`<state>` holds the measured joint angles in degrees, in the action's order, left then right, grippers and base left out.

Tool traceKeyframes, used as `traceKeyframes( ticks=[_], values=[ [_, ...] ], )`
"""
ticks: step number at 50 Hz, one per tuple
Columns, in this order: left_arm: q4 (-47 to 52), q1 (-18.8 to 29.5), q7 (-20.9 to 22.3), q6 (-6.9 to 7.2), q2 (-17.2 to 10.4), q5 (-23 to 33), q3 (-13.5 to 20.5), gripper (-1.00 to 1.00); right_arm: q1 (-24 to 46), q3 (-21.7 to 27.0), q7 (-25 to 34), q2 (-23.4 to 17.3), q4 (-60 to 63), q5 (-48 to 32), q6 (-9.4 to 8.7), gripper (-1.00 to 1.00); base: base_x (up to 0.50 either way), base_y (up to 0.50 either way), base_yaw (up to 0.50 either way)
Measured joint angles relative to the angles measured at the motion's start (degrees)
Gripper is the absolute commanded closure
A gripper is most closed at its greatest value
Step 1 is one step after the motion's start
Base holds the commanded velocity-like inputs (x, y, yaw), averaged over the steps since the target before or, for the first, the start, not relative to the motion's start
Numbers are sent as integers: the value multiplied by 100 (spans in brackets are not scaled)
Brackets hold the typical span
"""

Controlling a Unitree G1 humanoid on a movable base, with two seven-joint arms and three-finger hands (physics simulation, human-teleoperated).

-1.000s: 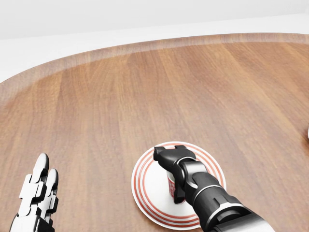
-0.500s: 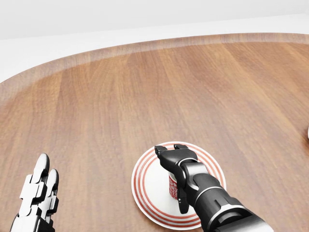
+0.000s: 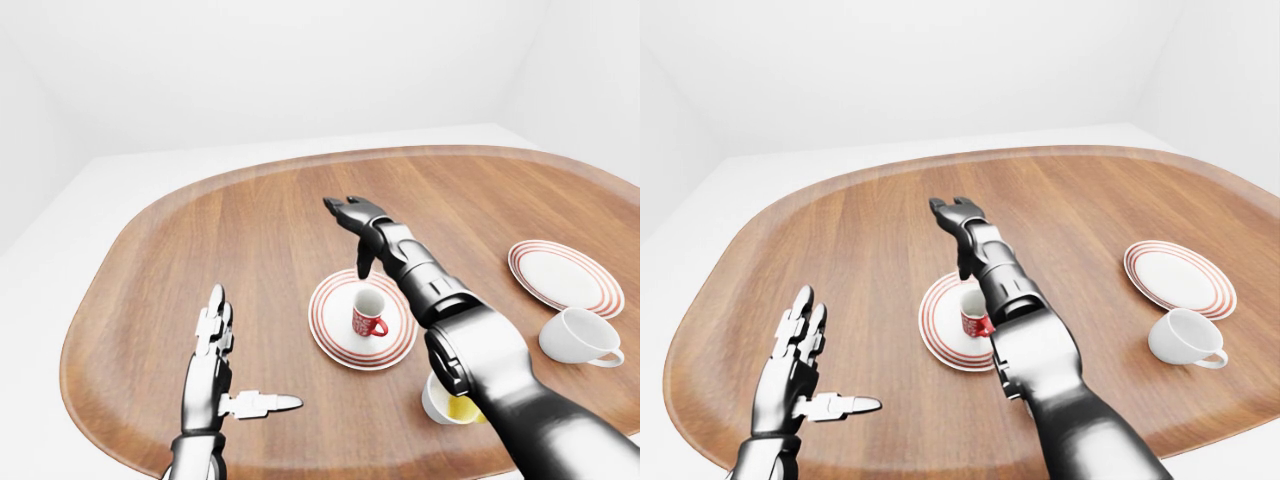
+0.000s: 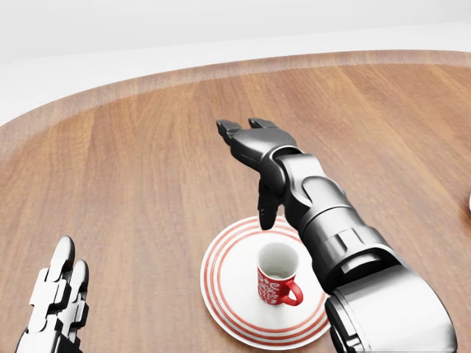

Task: Put the red mug on the left plate.

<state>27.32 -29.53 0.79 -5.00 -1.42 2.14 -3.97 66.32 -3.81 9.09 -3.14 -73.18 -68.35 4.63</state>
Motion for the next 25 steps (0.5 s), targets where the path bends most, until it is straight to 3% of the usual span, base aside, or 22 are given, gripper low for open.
traceKeyframes(
  ticks=[8,25],
  values=[
    [3,-10,0,0,-2,-6,1,-100,-65,-13,198,-283,691,277,6,-100,0,0,0],
    [-3,20,-36,0,-16,33,-40,-100,-1496,372,1092,-1076,3320,631,-419,-100,0,0,0]
  ],
)
